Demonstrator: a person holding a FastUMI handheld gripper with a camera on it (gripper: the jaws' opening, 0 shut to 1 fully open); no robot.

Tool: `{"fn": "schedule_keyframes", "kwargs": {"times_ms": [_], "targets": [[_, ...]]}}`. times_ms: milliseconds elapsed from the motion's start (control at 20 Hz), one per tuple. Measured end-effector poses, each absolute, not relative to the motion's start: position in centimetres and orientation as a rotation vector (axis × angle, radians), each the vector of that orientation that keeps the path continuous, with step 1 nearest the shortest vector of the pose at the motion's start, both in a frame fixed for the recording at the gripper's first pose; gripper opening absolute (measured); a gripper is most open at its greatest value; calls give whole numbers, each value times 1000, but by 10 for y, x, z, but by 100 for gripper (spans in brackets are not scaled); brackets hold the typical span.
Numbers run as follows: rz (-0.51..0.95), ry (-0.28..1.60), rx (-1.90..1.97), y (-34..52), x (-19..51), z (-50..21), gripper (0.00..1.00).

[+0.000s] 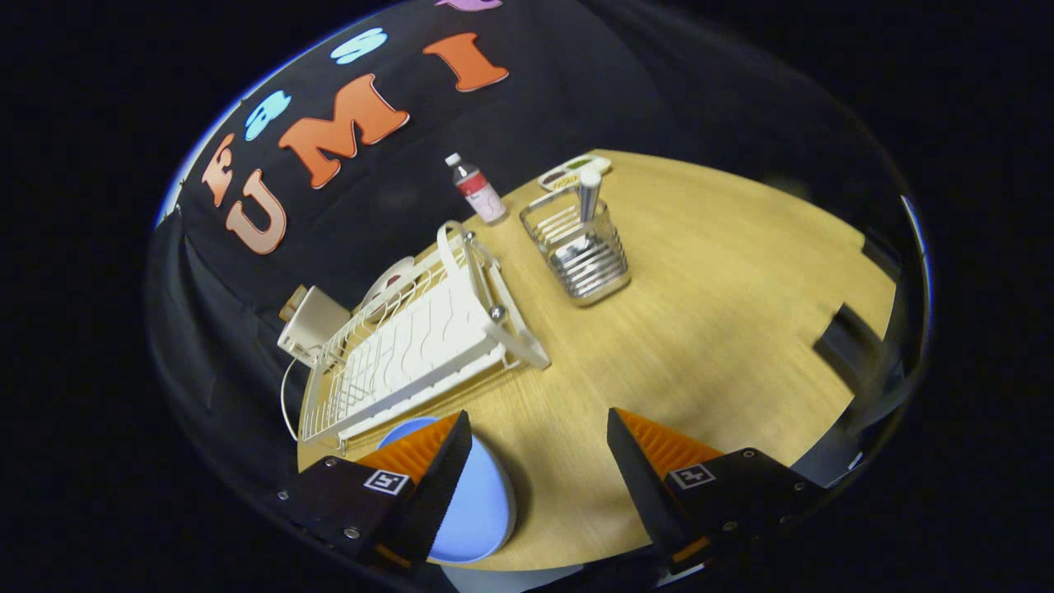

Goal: Take the plate from the dish rack, then take the spoon from the basket and place it into the plate.

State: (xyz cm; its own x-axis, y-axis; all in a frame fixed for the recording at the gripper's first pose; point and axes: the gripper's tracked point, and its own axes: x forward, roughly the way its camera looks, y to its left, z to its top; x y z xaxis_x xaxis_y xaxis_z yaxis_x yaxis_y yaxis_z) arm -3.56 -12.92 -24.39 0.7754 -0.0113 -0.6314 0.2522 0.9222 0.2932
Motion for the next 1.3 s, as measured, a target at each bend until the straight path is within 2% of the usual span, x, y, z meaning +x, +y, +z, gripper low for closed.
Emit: {"fn": "schedule_keyframes", "kwargs": {"times_ms": [350, 750, 800, 900, 1000, 1050, 1100, 1150, 1200, 1300], "targets": [[-176, 447, 129, -196, 29, -181, 98], [-78, 410, -13, -206, 84, -193, 97], [-77, 417, -23, -207, 85, -197, 93], [-71, 411, -33, -208, 90, -201, 79], [-74, 398, -46, -210, 95, -204, 61], [-71, 397, -48, -210, 96, -205, 47], [-68, 392, -45, -209, 98, -205, 40], [-66, 384, -46, -208, 98, -204, 26], [-57, 378, -49, -206, 101, -203, 18], [-52, 376, -66, -203, 100, -202, 11]]}}
